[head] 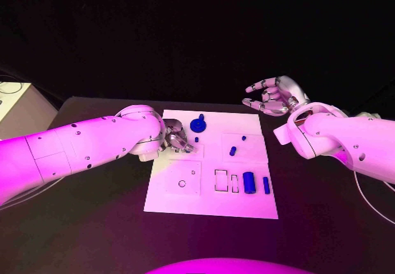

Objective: Assemble the parts on the task board

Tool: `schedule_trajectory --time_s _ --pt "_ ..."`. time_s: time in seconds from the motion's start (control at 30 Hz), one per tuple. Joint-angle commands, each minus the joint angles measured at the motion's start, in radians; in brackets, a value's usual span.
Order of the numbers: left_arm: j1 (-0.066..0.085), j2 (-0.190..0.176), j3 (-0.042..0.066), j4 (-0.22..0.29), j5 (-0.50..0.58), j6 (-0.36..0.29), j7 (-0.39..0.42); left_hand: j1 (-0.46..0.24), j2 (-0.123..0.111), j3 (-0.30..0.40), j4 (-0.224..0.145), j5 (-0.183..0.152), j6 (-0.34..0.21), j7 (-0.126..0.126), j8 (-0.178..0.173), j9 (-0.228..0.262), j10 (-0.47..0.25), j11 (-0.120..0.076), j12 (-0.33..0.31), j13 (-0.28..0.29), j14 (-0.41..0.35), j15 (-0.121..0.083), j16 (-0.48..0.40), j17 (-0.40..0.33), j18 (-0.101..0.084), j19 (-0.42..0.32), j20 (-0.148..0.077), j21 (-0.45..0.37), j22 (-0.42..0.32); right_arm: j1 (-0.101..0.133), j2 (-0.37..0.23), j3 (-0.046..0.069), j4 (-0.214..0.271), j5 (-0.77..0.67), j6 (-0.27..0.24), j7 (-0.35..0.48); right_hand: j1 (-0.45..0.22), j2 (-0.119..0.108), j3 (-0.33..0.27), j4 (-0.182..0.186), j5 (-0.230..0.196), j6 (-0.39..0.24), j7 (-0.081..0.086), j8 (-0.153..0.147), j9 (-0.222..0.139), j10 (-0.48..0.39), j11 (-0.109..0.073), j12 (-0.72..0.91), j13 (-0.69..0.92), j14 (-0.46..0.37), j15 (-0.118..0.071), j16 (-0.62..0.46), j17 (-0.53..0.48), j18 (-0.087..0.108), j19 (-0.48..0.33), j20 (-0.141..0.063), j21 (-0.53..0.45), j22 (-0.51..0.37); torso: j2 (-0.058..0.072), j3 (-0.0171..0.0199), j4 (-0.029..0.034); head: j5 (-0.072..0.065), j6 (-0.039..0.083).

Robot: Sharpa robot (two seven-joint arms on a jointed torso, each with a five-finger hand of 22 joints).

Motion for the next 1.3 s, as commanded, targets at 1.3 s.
schedule_trajectory --time_s 1.3 --pt "0.064 0.012 0.11 -0.211 0.053 0.083 0.028 0.096 0.036 -0.079 0.026 0.005 -0.105 0.08 -0.178 -0.119 -0.184 0.067 -0.104 -0.186 0.064 0.053 -0.042 0.162 0.01 -0.064 0.049 -0.064 -0.106 -0.007 0.0 0.0 -0.019 0.014 0.003 0.027 -0.017 0.003 0.004 0.003 -0.005 -0.009 0.001 0.006 -0.002 -0.007 0.0 -0.005 0.055 0.056 0.006 -0.005 0.168 -0.007 0.105 0.003 0.004 0.264 0.006 0.0005 -0.0021 0.017 0.061"
